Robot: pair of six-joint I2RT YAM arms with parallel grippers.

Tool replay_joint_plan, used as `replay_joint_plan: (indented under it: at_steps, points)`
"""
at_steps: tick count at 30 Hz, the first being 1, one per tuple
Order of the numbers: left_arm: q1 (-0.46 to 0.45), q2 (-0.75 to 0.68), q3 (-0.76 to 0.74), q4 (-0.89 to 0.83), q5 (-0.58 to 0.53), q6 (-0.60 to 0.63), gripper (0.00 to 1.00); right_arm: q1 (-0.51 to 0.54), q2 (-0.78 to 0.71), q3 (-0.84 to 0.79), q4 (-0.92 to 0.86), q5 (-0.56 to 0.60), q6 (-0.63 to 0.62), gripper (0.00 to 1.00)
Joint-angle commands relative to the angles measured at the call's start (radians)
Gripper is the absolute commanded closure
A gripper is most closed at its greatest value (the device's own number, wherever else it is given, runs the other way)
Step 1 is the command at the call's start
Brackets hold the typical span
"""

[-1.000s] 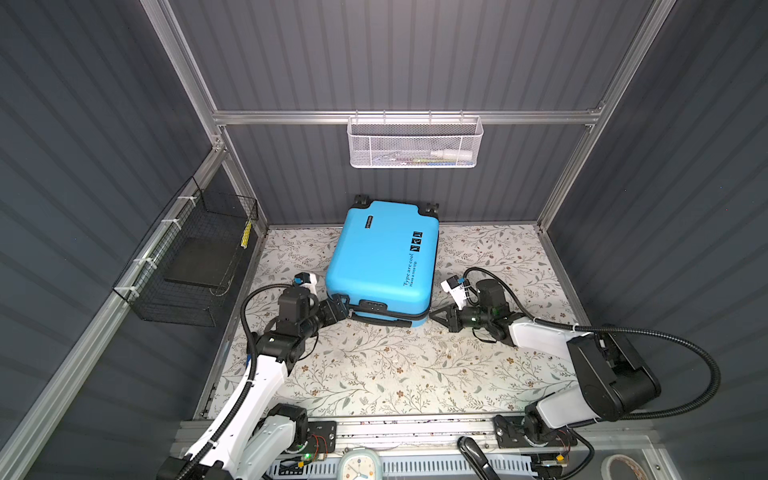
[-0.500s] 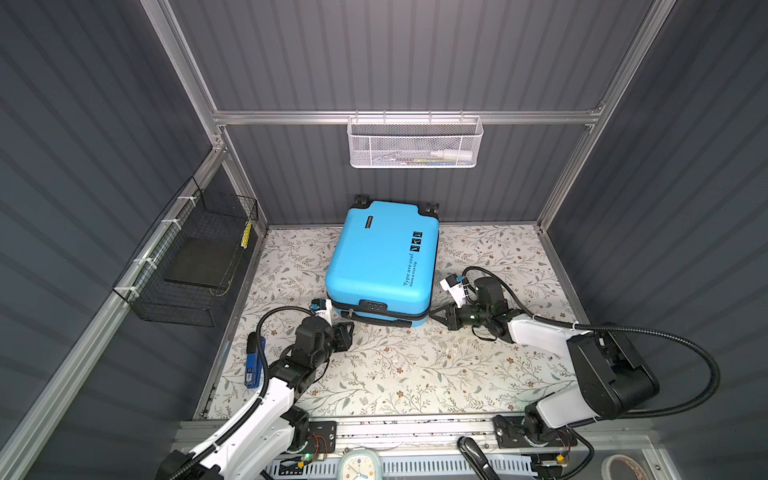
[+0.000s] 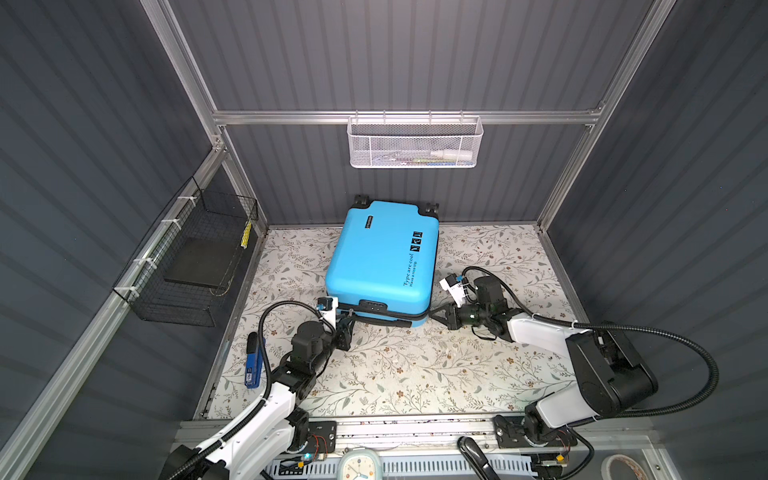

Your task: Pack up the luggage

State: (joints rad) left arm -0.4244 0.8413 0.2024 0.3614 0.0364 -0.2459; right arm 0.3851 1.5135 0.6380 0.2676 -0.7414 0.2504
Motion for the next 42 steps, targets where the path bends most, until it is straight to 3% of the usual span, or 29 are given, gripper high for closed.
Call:
replay_joint_plan:
  at_steps: [1, 7, 20, 25, 42]
  points:
    - [-0.002, 0.044, -0.002, 0.076, 0.040, 0.078, 0.66, -0.014, 0.033, 0.012, -0.043, 0.071, -0.003, 1.00]
    - [-0.002, 0.138, 0.007, 0.134, 0.045, 0.082, 0.73, -0.013, 0.040, 0.014, -0.047, 0.071, -0.008, 1.00]
    - [0.035, 0.123, -0.025, 0.166, -0.036, 0.040, 0.68, -0.014, 0.036, 0.012, -0.051, 0.068, -0.012, 1.00]
    - [0.038, 0.191, 0.005, 0.169, -0.012, 0.046, 0.65, -0.014, 0.039, 0.014, -0.051, 0.069, -0.014, 1.00]
    - [0.042, 0.295, 0.037, 0.260, 0.037, 0.083, 0.67, -0.015, 0.054, 0.017, -0.050, 0.068, -0.016, 1.00]
